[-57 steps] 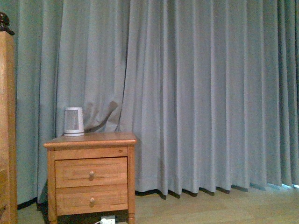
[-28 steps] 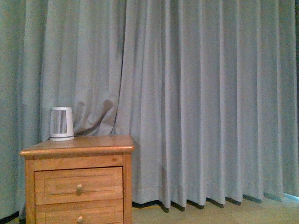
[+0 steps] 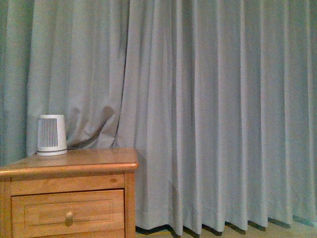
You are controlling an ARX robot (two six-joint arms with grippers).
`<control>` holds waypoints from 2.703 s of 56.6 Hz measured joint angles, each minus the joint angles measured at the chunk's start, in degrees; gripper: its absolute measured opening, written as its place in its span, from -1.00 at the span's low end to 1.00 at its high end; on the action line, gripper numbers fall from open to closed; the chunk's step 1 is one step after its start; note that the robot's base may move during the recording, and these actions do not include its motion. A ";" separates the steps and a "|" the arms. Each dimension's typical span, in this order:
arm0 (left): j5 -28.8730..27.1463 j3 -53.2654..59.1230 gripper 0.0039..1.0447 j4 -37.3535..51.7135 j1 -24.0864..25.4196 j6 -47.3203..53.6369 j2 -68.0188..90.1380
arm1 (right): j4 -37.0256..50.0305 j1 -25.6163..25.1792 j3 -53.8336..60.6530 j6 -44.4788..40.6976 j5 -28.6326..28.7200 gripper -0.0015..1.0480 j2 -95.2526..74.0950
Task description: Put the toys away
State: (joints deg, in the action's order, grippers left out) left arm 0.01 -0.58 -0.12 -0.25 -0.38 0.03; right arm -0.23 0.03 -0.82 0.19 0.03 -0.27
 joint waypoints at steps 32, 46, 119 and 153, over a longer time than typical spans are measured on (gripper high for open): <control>-0.02 0.00 0.88 0.00 0.00 0.00 0.11 | 0.00 0.00 0.00 -0.02 0.02 -0.82 -0.07; -0.26 0.00 0.88 0.00 0.09 -0.02 0.07 | 0.00 0.02 0.00 0.00 0.42 -0.82 -0.04; -0.04 0.00 0.88 -0.04 0.09 0.00 0.04 | 0.00 0.00 0.00 -0.02 -0.13 -0.82 -0.04; -0.02 0.00 0.88 -0.04 0.07 0.00 0.04 | 0.00 -0.04 0.00 -0.02 0.02 -0.82 -0.04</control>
State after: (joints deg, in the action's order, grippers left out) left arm -0.01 -0.58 -0.16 -0.19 -0.38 0.08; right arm -0.23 -0.01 -0.82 0.16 0.05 -0.32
